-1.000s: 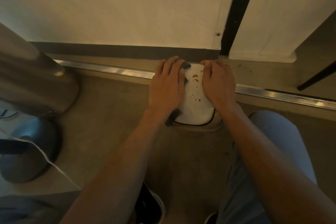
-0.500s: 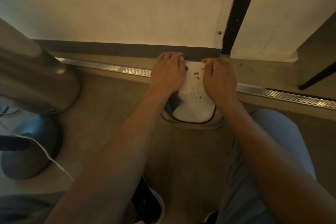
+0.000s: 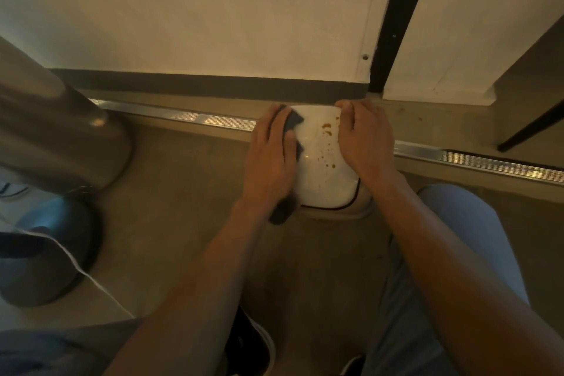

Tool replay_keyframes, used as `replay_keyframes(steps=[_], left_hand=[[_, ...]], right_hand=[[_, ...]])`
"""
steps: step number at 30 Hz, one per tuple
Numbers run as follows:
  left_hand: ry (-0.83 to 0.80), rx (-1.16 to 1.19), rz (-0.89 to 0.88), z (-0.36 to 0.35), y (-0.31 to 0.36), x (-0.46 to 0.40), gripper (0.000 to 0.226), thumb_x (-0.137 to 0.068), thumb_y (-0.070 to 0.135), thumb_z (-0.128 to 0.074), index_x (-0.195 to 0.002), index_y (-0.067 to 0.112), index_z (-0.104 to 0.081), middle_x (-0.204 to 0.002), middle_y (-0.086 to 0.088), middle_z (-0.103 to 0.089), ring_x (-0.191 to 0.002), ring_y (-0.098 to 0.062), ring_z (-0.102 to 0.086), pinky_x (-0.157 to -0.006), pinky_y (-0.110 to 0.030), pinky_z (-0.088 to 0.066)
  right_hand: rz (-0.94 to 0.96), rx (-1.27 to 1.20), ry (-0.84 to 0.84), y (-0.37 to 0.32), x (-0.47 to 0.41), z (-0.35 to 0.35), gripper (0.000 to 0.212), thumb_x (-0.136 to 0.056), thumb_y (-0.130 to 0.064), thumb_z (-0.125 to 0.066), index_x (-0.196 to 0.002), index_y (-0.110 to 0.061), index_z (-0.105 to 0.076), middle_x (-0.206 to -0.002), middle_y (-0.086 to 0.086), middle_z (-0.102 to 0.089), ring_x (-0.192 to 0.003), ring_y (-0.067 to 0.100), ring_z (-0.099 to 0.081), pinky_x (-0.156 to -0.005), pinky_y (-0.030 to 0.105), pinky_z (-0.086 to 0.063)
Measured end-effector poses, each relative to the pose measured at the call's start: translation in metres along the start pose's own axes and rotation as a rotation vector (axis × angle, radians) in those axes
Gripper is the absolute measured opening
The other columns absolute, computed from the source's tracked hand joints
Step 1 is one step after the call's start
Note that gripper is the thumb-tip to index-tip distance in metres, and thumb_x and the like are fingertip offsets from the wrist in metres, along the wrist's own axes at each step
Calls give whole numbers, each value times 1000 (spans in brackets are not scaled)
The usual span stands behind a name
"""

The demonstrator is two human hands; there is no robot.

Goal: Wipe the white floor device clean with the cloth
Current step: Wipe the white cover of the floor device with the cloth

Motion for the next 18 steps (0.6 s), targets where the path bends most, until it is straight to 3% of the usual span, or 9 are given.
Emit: replay_keyframes(steps=[2, 6, 9, 12, 15, 18], left_hand=[[-80, -3, 59, -4, -2, -40, 37, -106, 27, -35, -135, 17, -54, -145, -5, -49, -133, -18, -45, -110, -25, -31], [-227, -99, 212, -26, -14, -80, 37, -104, 29, -35, -128, 17, -61, -132, -8, -59, -121, -27, -54, -101, -34, -39], [-90, -86, 83, -13, -1, -47, 41, -104, 33, -29, -131, 19, -57, -139, -4, -53, -129, -20, -48, -110, -35, -38], [23, -7, 37, -1, 0, 17, 44, -108, 29, -31, -148, 16, -40, -159, -4, -31, -146, -16, -29, -120, -25, -23], [8, 101, 97, -5, -12, 47, 50, -108, 32, -32, -155, 16, -27, -164, -2, -20, -150, -12, -20, -118, -16, -17], [-31, 165, 118, -6, -15, 17, 44, -109, 31, -31, -150, 19, -34, -158, -2, -29, -144, -12, -31, -117, -22, -26]], right_hand=[[-15, 10, -10, 1, 0, -1, 33, -106, -26, -34, -115, -18, -65, -109, 1, -63, -96, 5, -44, -83, 20, -31], [-24, -6, 1, 1, -1, 0, 30, -106, -25, -36, -111, -18, -64, -106, 1, -63, -94, 9, -48, -83, 22, -34], [-11, -3, 20, 1, 0, 1, 32, -106, -26, -35, -111, -17, -65, -106, 3, -64, -98, 14, -53, -82, 23, -35], [-6, -4, 18, 1, 0, 0, 33, -106, -26, -34, -113, -16, -65, -110, 4, -65, -102, 18, -55, -84, 24, -36], [-2, 5, 9, 1, -1, 0, 34, -106, -26, -34, -114, -17, -66, -110, 3, -65, -101, 16, -55, -84, 23, -34], [3, -14, 6, 0, -1, 1, 33, -106, -24, -35, -113, -16, -66, -109, 4, -66, -102, 18, -56, -84, 24, -36]])
Point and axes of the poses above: each hand's wrist, its own x-axis away from the middle knuckle, its own z-axis out of the back of the hand, y = z × x, the point moved 10 cm from there along -x, towards the middle knuckle
